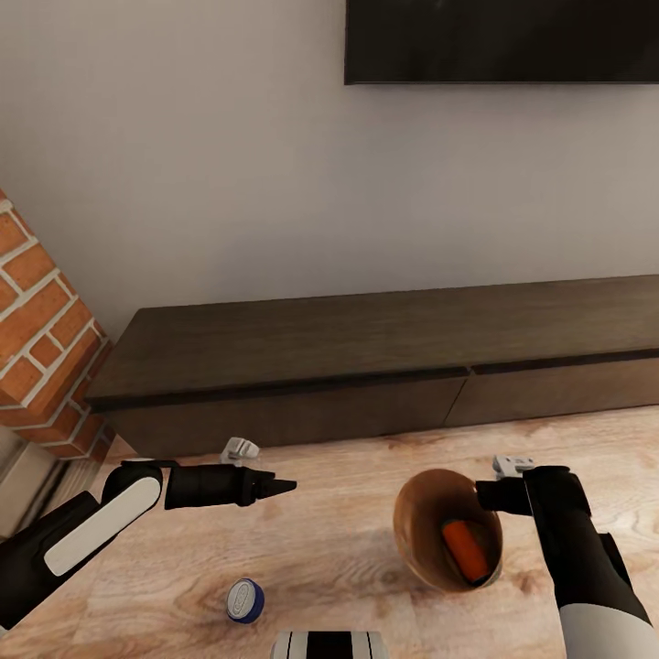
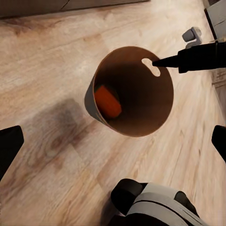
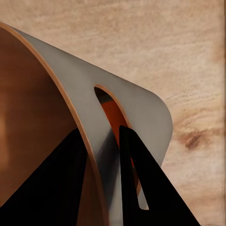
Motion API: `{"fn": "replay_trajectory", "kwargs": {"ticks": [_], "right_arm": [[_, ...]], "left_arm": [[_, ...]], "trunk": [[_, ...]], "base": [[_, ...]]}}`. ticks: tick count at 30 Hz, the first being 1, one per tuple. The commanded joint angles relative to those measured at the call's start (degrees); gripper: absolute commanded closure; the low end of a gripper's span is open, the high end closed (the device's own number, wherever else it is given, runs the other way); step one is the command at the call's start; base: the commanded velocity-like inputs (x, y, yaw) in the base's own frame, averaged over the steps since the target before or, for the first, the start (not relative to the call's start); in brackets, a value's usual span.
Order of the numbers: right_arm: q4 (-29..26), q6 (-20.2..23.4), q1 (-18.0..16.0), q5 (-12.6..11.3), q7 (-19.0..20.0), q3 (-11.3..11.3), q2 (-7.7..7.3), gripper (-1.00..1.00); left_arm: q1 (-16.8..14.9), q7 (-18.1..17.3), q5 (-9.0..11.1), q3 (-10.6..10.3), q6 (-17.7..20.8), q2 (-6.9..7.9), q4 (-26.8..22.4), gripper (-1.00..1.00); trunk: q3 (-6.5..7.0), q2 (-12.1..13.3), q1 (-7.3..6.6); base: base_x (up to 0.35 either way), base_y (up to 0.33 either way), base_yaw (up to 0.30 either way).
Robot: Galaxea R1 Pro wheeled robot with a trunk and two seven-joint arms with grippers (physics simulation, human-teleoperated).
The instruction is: Put the three can of soda from the living room inside the tash can in the kitchen.
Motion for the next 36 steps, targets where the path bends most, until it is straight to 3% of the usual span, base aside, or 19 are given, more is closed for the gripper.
{"fn": "replay_trajectory", "kwargs": {"ticks": [1,5,6,14,22,29,31,36], "right_arm": [[-0.01,0.21,-0.02,-0.45,-0.01,-0.01,0.00,1.00],[-0.01,0.21,-0.02,0.09,0.00,-0.01,0.01,1.00],[-0.01,0.21,-0.02,-17.95,0.00,-0.01,0.01,1.00],[-0.08,0.21,-0.01,-17.96,0.06,-0.01,0.05,1.00],[-0.09,0.21,0.00,-18.07,0.48,-0.01,0.12,1.00],[-0.17,0.21,0.01,-18.05,2.26,-0.01,0.08,1.00],[-0.35,0.21,0.01,-18.10,2.46,-0.01,0.17,1.00],[-2.26,0.21,0.01,-18.14,2.54,0.01,0.49,1.00]], "left_arm": [[0.00,0.00,-0.03,-0.02,0.00,0.00,0.01,-1.00],[0.02,0.06,-0.15,-0.01,0.00,0.00,0.02,-1.00],[0.01,0.07,-0.18,-0.03,0.00,0.00,0.03,-1.00],[0.00,1.19,-0.68,0.00,-0.08,-0.13,0.08,-1.00],[0.00,11.13,-0.04,0.37,-0.01,-0.91,0.06,-1.00],[0.00,14.09,0.18,0.34,0.00,-2.43,-0.09,-1.00],[0.00,17.29,0.30,0.31,0.00,-2.98,-0.33,-1.00],[0.00,19.11,0.42,0.48,0.11,-3.16,-0.43,-1.00]], "trunk": [[0.00,0.00,0.00],[0.00,0.00,0.00],[0.00,0.00,0.00],[0.00,0.00,0.00],[0.00,0.00,0.00],[0.00,0.00,0.00],[0.00,0.00,0.00],[-0.94,-1.60,0.89]], "base": [[0.000,0.000,0.000],[0.000,0.000,0.000],[0.000,0.000,0.000],[0.000,0.000,0.000],[0.000,0.000,0.000],[0.000,0.000,0.000],[0.000,0.000,0.000],[0.000,0.000,0.000]]}}
